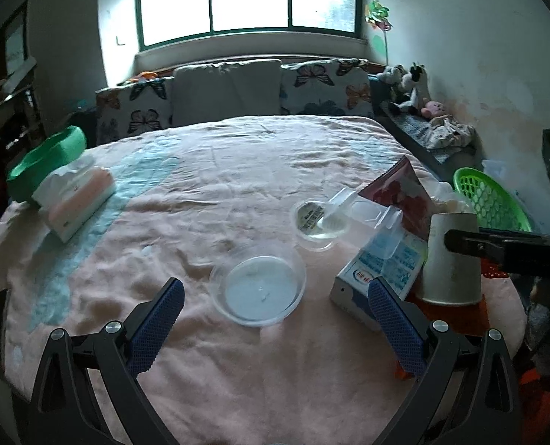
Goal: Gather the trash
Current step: 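Reach the right tool to the white paper cup and grasp it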
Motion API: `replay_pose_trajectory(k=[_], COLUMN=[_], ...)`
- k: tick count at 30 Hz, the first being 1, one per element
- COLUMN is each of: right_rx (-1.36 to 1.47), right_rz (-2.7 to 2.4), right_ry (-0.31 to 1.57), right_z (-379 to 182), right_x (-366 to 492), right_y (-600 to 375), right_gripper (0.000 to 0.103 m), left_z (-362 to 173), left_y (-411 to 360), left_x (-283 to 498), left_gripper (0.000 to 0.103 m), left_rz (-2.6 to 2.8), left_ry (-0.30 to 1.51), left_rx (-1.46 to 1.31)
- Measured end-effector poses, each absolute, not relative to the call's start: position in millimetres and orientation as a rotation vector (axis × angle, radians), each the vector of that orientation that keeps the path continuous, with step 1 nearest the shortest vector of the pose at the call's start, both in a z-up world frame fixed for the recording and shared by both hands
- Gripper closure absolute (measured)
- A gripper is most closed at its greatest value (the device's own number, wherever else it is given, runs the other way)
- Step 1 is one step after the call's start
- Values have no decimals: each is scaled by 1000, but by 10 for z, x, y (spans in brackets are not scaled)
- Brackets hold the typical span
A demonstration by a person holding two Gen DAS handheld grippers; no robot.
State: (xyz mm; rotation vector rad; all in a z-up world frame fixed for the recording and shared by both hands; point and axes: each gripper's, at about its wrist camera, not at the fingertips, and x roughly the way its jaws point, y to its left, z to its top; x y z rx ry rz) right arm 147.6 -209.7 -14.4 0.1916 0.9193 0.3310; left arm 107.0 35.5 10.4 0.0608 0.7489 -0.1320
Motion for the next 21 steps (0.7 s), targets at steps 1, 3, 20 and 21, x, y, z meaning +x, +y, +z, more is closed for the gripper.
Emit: replay_pose_trajectory(k=[1,3,20,21], right_rx=[197,212,259,263], right_rz=[336,343,381,380], right_ry=[929,946,857,842], right_z=[-166,-190,149,194], right_x=[1493,1514,1313,1278], right_y=[-2096,-2103,-2295,-2322], right_gripper=[28,34,46,46], left_z=[100,98,-24,-25], left_y=[346,318,-48,-62], left_x=[1098,1163,1699,1731], left_gripper=[7,7,7,7], left_rz=[-146,-166,-443,-463], left_ry=[752,749,801,805], left_rx=[61,79,118,118])
